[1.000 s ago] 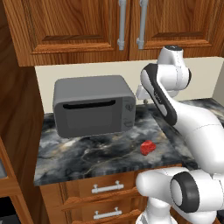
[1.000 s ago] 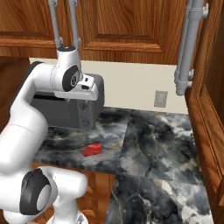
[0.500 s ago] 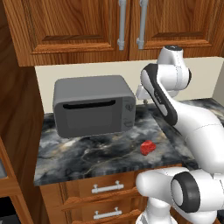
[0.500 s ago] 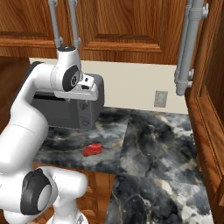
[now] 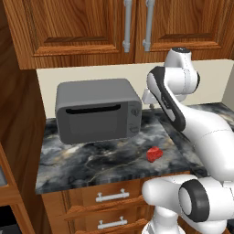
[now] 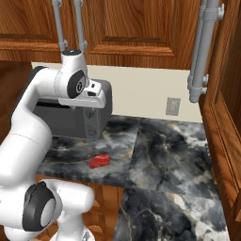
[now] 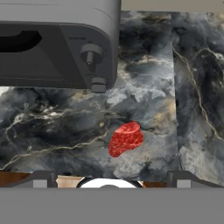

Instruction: Retrieve the tupperware from the cabinet, then place the raw meat into the tupperware to avoid contamination.

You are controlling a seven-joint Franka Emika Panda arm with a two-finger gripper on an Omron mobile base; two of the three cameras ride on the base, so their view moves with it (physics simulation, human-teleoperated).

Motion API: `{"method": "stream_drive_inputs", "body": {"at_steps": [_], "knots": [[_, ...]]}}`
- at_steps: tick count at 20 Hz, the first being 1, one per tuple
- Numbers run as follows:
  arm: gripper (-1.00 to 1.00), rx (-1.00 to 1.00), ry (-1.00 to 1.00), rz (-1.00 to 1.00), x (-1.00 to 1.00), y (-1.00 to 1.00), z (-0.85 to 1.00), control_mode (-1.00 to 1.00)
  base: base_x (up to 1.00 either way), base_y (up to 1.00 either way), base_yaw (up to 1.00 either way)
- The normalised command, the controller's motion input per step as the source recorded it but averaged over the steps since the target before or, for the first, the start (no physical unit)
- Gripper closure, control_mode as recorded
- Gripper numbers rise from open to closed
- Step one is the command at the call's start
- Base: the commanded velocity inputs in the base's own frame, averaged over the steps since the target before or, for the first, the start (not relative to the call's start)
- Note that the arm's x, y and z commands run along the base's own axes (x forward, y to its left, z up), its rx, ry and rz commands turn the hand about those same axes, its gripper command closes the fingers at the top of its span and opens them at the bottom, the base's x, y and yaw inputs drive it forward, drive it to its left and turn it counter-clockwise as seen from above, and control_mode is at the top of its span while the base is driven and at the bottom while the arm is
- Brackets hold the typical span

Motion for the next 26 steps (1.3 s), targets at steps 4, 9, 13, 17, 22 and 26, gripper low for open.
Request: {"method": "stream_drive_inputs", "body": {"at_steps": [4,9,13,17,22,26], "knots": [[-1.00,0.00,0.00,0.00,0.00,0.00,0.00,-1.00,0.00,0.00,0.00],[-1.00,0.00,0.00,0.00,0.00,0.00,0.00,-1.00,0.00,0.00,0.00],[-1.00,0.00,0.00,0.00,0.00,0.00,0.00,-1.00,0.00,0.00,0.00],[-1.00,0.00,0.00,0.00,0.00,0.00,0.00,-1.00,0.00,0.00,0.00],[-1.00,0.00,0.00,0.00,0.00,0.00,0.00,-1.00,0.00,0.00,0.00],[-1.00,0.00,0.00,0.00,0.00,0.00,0.00,-1.00,0.00,0.00,0.00]]}}
